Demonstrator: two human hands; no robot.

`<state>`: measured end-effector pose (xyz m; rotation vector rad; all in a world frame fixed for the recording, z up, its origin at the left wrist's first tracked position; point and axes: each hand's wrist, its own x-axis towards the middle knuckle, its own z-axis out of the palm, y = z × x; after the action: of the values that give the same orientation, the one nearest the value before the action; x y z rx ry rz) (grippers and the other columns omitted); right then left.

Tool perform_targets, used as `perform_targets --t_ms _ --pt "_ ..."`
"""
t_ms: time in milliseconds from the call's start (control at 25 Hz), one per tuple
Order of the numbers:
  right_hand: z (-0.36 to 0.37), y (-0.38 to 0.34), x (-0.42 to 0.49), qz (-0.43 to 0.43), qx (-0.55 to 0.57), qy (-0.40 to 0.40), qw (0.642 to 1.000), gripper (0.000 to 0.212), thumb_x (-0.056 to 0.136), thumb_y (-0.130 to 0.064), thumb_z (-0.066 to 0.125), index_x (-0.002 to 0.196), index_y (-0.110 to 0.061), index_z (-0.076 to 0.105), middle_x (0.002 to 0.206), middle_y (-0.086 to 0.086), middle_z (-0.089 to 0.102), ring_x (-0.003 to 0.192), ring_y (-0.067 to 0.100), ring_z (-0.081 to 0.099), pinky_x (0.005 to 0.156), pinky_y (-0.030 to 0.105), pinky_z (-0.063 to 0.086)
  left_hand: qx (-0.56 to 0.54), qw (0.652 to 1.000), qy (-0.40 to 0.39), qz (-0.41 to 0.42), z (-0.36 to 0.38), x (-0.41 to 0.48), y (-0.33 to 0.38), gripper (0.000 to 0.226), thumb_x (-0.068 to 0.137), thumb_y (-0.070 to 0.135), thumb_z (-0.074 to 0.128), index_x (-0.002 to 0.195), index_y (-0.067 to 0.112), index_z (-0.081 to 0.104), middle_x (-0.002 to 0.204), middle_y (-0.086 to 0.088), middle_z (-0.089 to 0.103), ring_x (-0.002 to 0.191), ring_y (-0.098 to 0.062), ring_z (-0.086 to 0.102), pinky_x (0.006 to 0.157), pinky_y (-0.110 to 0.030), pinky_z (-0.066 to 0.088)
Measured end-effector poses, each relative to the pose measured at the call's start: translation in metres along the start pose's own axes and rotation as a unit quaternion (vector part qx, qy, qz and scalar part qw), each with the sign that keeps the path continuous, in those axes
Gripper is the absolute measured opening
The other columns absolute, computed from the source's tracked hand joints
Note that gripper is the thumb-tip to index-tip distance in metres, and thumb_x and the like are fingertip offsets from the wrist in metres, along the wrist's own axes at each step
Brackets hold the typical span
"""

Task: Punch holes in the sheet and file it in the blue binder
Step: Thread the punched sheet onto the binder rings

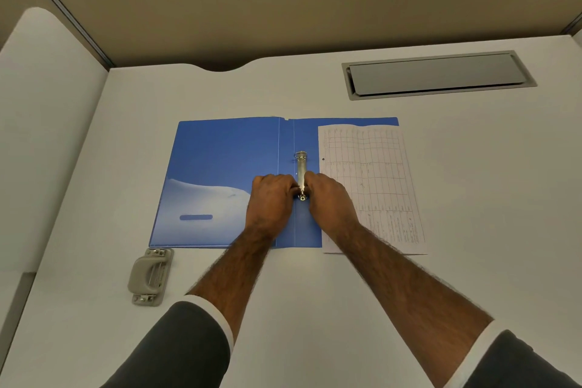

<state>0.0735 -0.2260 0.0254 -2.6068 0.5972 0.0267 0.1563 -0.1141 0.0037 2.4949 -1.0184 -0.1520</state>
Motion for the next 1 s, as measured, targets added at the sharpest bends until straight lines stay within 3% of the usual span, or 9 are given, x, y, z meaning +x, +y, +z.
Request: perform_targets --t_ms 80,280,480,600,680,760,800,880,1000 --pt "0.002 0.003 -0.002 0.002 0.002 0.014 1.0 0.013 0.09 -0.003 0.061 0.101 -0.01 0.056 0.086 0.01 0.063 0.071 0.019 0.054 0.063 0.032 0.046 0.018 1.0 0.022 -0.001 -0.001 0.0 -0.002 0.015 0.095 0.029 0.062 0.087 0.019 0.071 0.082 -0.001 0.07 0.083 -0.019 0.059 0.085 -0.032 0.035" --pt "0.007 0.003 -0.003 0.024 -0.044 0.085 0.995 0.019 0.081 0.0 0.067 0.088 -0.012 0.056 0.074 0.007 0.06 0.067 0.017 0.041 0.056 0.03 0.032 0.015 0.998 0.063 -0.013 0.001 -0.004 -0.002 0.012 0.091 0.023 0.065 0.08 0.018 0.066 0.079 0.0 0.065 0.084 -0.022 0.055 0.08 -0.033 0.032" --pt "0.008 0.004 0.0 0.021 -0.076 0.095 0.992 0.021 0.079 -0.001 0.069 0.089 -0.014 0.057 0.077 0.005 0.061 0.068 0.016 0.039 0.055 0.031 0.037 0.03 0.998 0.051 -0.02 -0.001 -0.002 -0.002 0.014 0.095 0.03 0.06 0.087 0.021 0.068 0.086 0.002 0.066 0.088 -0.019 0.054 0.083 -0.031 0.029" --pt "0.008 0.01 -0.002 0.012 -0.061 0.07 0.996 0.01 0.09 -0.012 0.066 0.097 -0.015 0.059 0.09 0.005 0.061 0.075 0.015 0.046 0.062 0.03 0.045 0.036 0.998 0.029 -0.05 -0.004 -0.009 0.004 0.019 0.096 0.034 0.058 0.099 0.02 0.07 0.098 -0.001 0.067 0.097 -0.021 0.057 0.091 -0.034 0.035" --pt "-0.002 0.016 -0.008 0.009 0.018 0.064 0.998 0.019 0.095 -0.024 0.062 0.11 -0.013 0.063 0.105 0.007 0.062 0.089 0.019 0.055 0.075 0.032 0.048 0.028 0.994 0.067 -0.084 -0.007 -0.019 0.014 0.025 0.093 0.033 0.063 0.11 0.015 0.069 0.109 -0.007 0.065 0.103 -0.026 0.058 0.092 -0.039 0.041" --pt "-0.017 0.028 -0.023 0.038 0.092 0.119 0.988 0.028 0.095 -0.027 0.06 0.12 -0.015 0.062 0.116 0.007 0.062 0.103 0.022 0.057 0.088 0.037 0.05 0.028 0.992 0.125 -0.02 -0.003 -0.034 0.029 0.027 0.088 0.025 0.069 0.112 0.013 0.067 0.111 -0.01 0.065 0.101 -0.031 0.061 0.086 -0.043 0.048" --pt "-0.024 0.037 -0.034 0.074 0.108 0.171 0.977 0.029 0.095 -0.028 0.06 0.121 -0.016 0.062 0.118 0.006 0.062 0.106 0.022 0.058 0.092 0.039 0.05 0.032 0.992 0.115 0.05 0.002 -0.042 0.039 0.029 0.088 0.024 0.069 0.115 0.014 0.066 0.117 -0.01 0.065 0.105 -0.032 0.061 0.089 -0.043 0.049" --pt "-0.038 0.06 -0.061 0.183 0.102 0.231 0.95 0.031 0.094 -0.03 0.061 0.122 -0.017 0.06 0.122 0.006 0.061 0.111 0.023 0.057 0.095 0.042 0.051 0.034 0.99 0.007 0.137 0.016 -0.054 0.06 0.042 0.093 0.032 0.062 0.132 0.021 0.057 0.141 -0.007 0.054 0.13 -0.03 0.05 0.105 -0.045 0.042" --pt "-0.053 0.09 -0.096 0.353 0.039 0.166 0.92 0.051 0.091 -0.043 0.061 0.129 -0.011 0.052 0.127 0.015 0.053 0.118 0.033 0.05 0.094 0.049 0.047 0.042 0.983 -0.142 0.108 0.035 -0.057 0.073 0.055 0.1 0.049 0.04 0.151 0.03 0.031 0.163 0.004 0.021 0.151 -0.022 0.014 0.119 -0.042 0.017"
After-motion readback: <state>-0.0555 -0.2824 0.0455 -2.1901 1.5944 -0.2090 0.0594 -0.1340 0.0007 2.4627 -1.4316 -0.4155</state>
